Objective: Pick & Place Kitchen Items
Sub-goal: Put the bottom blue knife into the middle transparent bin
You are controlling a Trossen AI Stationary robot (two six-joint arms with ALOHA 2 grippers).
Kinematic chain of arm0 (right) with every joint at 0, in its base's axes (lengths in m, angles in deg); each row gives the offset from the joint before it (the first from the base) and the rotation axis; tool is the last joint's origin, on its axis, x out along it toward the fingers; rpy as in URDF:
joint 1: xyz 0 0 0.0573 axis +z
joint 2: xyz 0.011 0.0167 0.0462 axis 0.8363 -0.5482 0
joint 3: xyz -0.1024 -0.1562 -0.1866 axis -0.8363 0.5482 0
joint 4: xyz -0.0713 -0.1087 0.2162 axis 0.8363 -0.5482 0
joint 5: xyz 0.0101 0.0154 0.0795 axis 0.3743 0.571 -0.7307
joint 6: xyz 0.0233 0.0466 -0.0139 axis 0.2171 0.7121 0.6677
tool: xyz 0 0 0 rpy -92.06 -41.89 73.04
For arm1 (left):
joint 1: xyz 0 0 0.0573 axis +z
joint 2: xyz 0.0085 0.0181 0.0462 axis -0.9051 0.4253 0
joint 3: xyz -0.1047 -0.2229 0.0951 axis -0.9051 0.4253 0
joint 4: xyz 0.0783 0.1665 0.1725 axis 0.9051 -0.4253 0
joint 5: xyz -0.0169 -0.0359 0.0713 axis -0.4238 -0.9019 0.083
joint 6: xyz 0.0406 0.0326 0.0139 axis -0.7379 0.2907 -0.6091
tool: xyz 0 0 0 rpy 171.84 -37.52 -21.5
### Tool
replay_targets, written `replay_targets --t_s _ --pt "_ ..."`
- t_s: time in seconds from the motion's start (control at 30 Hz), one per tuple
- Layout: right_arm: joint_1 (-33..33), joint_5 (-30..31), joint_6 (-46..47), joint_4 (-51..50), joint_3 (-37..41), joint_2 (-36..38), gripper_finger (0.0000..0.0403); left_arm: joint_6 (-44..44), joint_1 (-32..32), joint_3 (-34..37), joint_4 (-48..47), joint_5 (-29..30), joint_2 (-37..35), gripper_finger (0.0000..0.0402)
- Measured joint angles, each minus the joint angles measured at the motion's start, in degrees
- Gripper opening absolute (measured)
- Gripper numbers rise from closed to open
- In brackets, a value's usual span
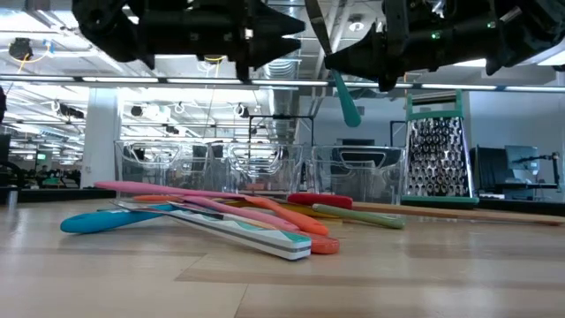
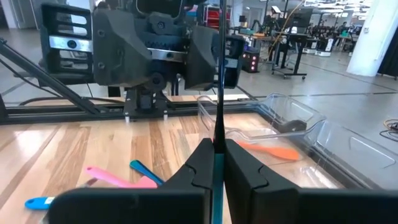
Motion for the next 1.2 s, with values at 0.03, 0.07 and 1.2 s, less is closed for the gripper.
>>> replay_targets --t_s 0.03,0.07,1.2 --pt "0.11 0.00 0.20 -0.11 0.00 0.00 0.0009 0.00 0.00 -0.63 -0.06 -0.05 0.53 0.0173" --pt "0.27 0.01 0.42 -0.16 0.00 0.00 0.0009 -0.02 0.00 -1.19 -0.04 -0.03 0.94 0.0173" --pt "0.35 -1.52 0.41 -1.01 -0.06 0.00 0.0009 0.49 4.09 -8.00 -0.89 -9.58 6.01 0.0132"
